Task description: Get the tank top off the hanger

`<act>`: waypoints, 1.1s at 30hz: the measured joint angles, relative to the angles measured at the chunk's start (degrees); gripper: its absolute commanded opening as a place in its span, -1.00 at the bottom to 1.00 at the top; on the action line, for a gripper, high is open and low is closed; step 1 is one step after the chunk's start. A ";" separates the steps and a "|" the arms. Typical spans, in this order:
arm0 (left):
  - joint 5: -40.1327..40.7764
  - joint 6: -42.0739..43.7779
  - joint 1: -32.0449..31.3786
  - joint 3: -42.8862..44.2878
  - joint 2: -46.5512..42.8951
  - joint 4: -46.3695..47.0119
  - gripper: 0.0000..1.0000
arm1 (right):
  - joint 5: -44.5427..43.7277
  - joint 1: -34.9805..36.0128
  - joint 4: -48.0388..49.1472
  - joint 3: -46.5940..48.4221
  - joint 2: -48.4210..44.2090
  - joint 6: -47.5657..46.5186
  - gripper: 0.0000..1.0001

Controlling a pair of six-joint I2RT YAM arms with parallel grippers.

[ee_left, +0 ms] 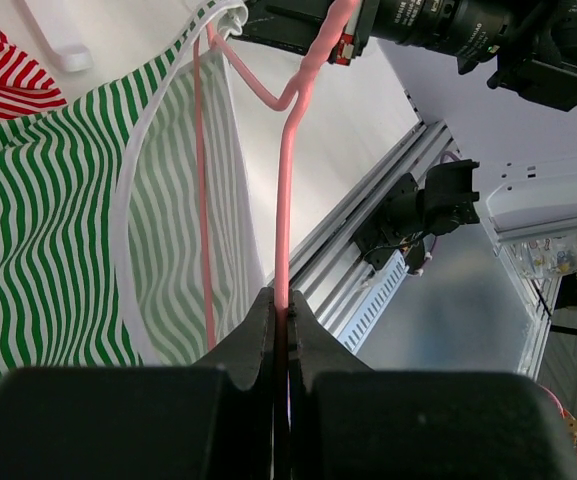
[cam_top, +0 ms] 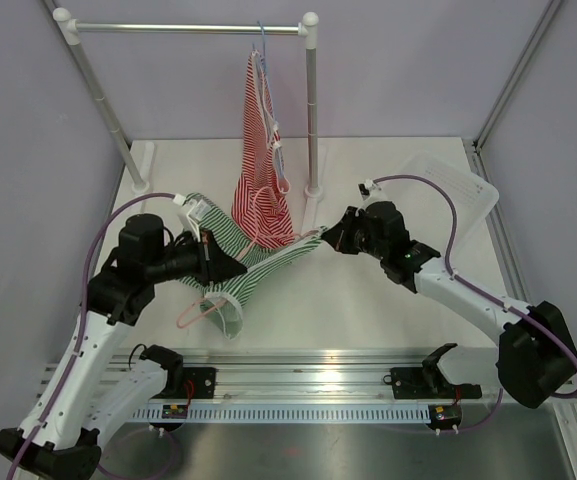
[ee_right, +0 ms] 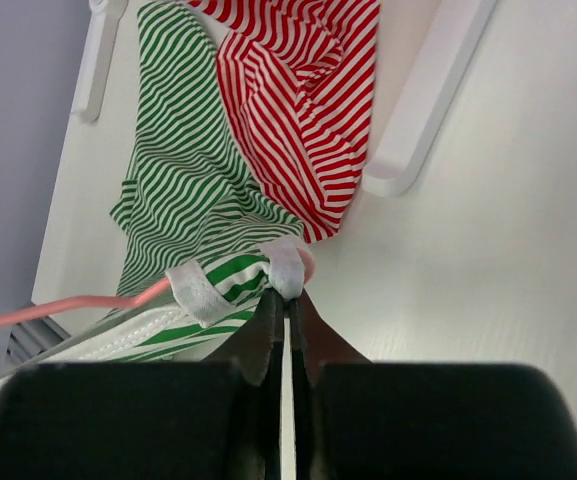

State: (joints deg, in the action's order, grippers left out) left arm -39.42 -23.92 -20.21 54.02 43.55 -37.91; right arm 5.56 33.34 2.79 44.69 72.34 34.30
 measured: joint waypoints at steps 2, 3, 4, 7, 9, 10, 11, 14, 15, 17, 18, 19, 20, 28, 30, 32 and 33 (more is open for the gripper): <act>-0.24 0.39 0.00 0.02 -0.57 0.00 -1.00 | -2.14 -0.15 -2.03 1.22 -0.04 0.26 -1.00; -0.42 0.55 0.00 0.09 -0.98 0.00 -1.00 | -2.84 -0.37 -2.91 1.73 -0.04 0.55 -1.00; -0.74 0.63 0.00 0.24 -1.40 0.02 -1.00 | -3.13 -0.76 -3.74 2.21 0.07 0.87 -1.00; -1.57 1.16 0.00 0.72 -2.75 0.17 -1.00 | -2.58 -1.92 -5.31 3.72 0.85 1.97 -1.00; -2.27 1.44 0.00 1.42 -3.50 0.11 -1.00 | -1.14 -2.38 -5.88 4.74 1.55 2.19 -1.00; -2.67 1.49 0.00 1.86 -3.80 0.13 -1.00 | -0.17 -2.54 -5.99 5.18 1.84 2.23 -1.00; -2.97 1.51 0.00 2.27 -4.07 0.17 -1.00 | 0.79 -2.60 -6.10 5.57 1.92 2.19 -1.00; -3.98 1.20 0.00 3.39 -4.46 0.90 -1.00 | 4.02 -2.97 -5.77 5.97 1.68 1.95 -1.00; -4.28 0.81 0.00 3.74 -4.46 1.81 -1.00 | 5.20 -3.17 -5.73 5.97 1.40 1.84 -1.00; -5.20 -0.50 0.00 4.24 -4.20 4.39 -1.00 | 7.17 -3.56 -5.79 5.99 0.35 1.40 -1.00; -5.64 -1.38 0.00 4.37 -3.98 6.10 -1.00 | 7.63 -3.69 -5.95 5.99 -0.48 1.11 -1.00; -5.92 -2.29 0.00 4.52 -3.89 8.02 -1.00 | 7.80 -3.78 -6.19 6.10 -1.44 0.81 -1.00; -5.88 -3.69 0.00 4.52 -3.85 10.45 -1.00 | 8.13 -3.91 -6.43 6.23 -2.47 0.48 -1.00; -0.09 -14.99 -0.52 -0.35 -4.70 41.22 -1.00 | 23.41 -4.55 -4.31 6.45 -11.41 -1.05 -1.00; 1.09 -16.55 -0.98 -0.83 -2.80 49.20 -0.89 | 28.37 -4.55 -3.89 7.02 -13.27 -1.07 -1.00; 1.25 -17.59 -1.88 -0.74 0.26 57.22 -0.86 | 32.48 -4.52 -3.93 8.28 -15.06 -1.09 -1.00; 1.01 -18.16 -2.43 -0.63 2.29 61.22 -0.84 | 34.60 -4.52 -3.89 9.09 -15.91 -1.25 -1.00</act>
State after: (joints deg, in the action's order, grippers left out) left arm -38.41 -42.09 -22.63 53.39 45.84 23.31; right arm 40.16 28.82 -1.10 53.78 56.42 33.06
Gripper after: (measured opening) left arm 0.067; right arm 0.019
